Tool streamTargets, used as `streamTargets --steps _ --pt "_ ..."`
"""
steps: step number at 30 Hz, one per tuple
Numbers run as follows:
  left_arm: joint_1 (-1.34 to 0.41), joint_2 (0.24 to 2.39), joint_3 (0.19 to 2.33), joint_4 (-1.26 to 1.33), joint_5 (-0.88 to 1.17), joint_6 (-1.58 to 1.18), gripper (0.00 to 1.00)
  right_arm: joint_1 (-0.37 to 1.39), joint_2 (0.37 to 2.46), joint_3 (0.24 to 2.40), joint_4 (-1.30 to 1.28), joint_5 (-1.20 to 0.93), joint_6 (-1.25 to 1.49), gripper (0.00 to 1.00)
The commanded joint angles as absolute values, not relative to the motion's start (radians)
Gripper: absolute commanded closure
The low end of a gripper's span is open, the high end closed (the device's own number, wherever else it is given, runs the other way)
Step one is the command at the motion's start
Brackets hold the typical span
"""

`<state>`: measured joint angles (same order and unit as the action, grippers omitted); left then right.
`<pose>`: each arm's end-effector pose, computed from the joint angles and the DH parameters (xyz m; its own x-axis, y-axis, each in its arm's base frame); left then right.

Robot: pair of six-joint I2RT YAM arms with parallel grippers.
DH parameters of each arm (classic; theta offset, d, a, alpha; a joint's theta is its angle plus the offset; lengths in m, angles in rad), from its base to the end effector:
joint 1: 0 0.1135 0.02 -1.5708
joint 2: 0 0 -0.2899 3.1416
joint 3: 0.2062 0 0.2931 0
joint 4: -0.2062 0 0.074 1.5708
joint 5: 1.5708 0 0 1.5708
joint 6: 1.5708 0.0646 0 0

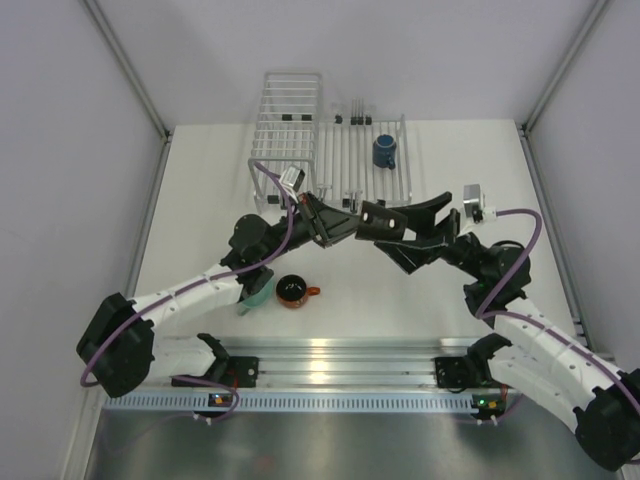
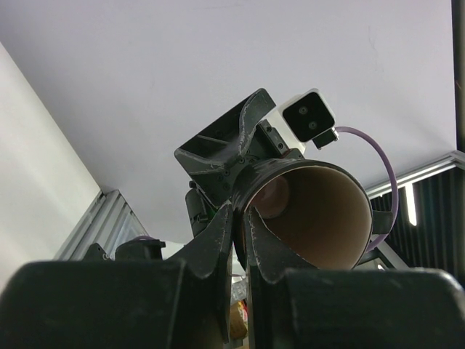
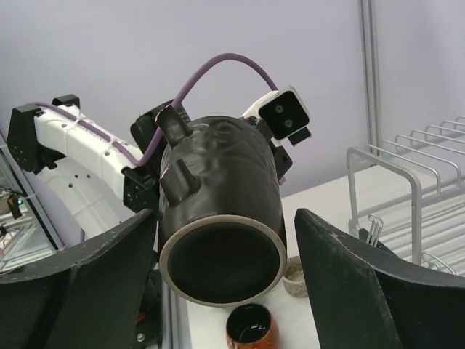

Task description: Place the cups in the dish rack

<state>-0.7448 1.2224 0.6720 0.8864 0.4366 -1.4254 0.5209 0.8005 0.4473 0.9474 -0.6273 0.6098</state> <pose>0.2183 -0.2384 0.3308 -0.8631 -0.4239 -0.2747 0.3714 -0.1638 -0.9139 0.1656 0.1388 0.3493 -0.0743 0.4920 -0.8674 -0.9542 0.2177 0.2052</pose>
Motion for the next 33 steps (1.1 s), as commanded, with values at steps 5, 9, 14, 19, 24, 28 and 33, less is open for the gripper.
streamTargets --steps 5,9,14,19,24,28,33 --pt "-0.752 1.204 0.695 0.963 0.42 -1.43 1.0 0.54 0.798 0.508 1.02 -0.618 0.574 0.25" --pt "-0.762 1.216 0.699 0.963 0.42 -1.427 1.0 0.543 0.814 0.52 1.023 -0.62 0.575 0.3" --pt "-0.784 1.244 0.698 0.982 0.422 -1.43 1.0 0.546 0.825 0.525 1.035 -0.626 0.574 0.48" --pt "-0.79 1.272 0.696 1.023 0.436 -1.451 1.0 0.549 0.844 0.534 1.022 -0.649 0.566 0.74" --pt "-0.79 1.281 0.703 1.023 0.439 -1.443 1.0 0.549 0.833 0.511 0.993 -0.614 0.535 1.0" --pt "-0.788 1.272 0.704 1.023 0.437 -1.433 1.0 0.549 0.798 0.488 0.965 -0.555 0.506 1.0" --pt "-0.788 1.256 0.707 0.989 0.43 -1.416 0.97 0.549 0.781 0.469 0.951 -0.509 0.489 1.0"
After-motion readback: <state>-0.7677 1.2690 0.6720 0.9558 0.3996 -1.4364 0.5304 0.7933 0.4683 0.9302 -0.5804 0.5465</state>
